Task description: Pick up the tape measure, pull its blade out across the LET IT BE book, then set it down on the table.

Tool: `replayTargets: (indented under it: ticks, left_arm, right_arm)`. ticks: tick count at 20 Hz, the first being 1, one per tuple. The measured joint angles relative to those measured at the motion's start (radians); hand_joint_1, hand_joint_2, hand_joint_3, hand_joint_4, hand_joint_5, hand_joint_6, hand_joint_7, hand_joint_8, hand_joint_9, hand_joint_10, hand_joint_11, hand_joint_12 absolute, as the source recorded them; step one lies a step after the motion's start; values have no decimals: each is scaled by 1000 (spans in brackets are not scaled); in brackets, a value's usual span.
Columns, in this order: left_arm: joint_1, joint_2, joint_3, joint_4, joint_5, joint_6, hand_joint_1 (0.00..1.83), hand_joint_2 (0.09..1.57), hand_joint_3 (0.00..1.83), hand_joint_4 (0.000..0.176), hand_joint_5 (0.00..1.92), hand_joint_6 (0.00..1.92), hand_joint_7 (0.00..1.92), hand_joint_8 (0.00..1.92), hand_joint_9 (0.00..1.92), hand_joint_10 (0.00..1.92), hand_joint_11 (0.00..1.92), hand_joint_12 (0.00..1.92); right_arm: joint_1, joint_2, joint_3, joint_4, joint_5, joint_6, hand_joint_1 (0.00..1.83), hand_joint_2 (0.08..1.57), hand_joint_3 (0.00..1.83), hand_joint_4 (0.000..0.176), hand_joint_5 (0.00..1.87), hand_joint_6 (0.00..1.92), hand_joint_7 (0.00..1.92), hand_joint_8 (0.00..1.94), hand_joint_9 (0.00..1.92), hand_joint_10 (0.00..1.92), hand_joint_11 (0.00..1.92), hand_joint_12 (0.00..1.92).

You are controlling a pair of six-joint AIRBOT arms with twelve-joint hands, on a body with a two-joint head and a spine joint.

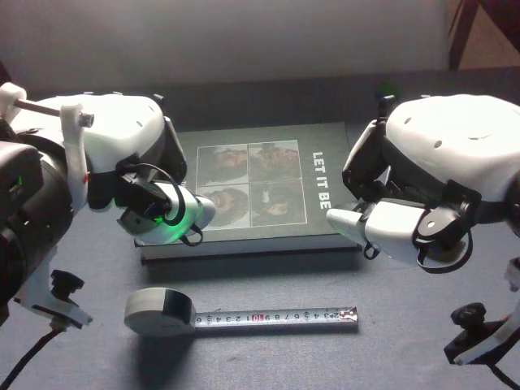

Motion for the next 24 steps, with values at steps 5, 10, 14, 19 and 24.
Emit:
replayTargets:
  ticks: [5,10,14,19,24]
  left_arm:
    - [9,5,-1,-5,-9,1,257,1181,5,38,366,4,312,1,268,5,0,770]
    - [13,5,-8,-14,-7,8,283,1171,0,38,357,1,310,0,267,2,0,771]
    - [11,5,0,-11,27,29,663,1024,0,8,343,2,321,1,283,2,4,772]
    - [8,20,61,1,176,87,957,1003,0,0,461,3,409,1,341,2,119,750]
    - [153,71,141,430,419,-501,1063,1102,4,0,525,4,531,6,451,5,221,724]
  right_arm:
    - [-38,3,0,-101,-18,64,220,1141,8,0,253,5,294,3,263,12,0,1022]
    - [-69,8,0,-153,-21,93,221,1142,5,0,262,6,301,3,257,7,0,1009]
    - [-69,8,0,-189,-17,102,217,1151,5,0,274,5,312,3,267,6,0,1039]
    - [-69,8,0,-183,-13,103,211,1160,7,0,250,0,303,0,268,5,0,1046]
    - [-77,8,0,-197,-8,109,186,1180,11,0,249,0,295,0,269,3,0,1050]
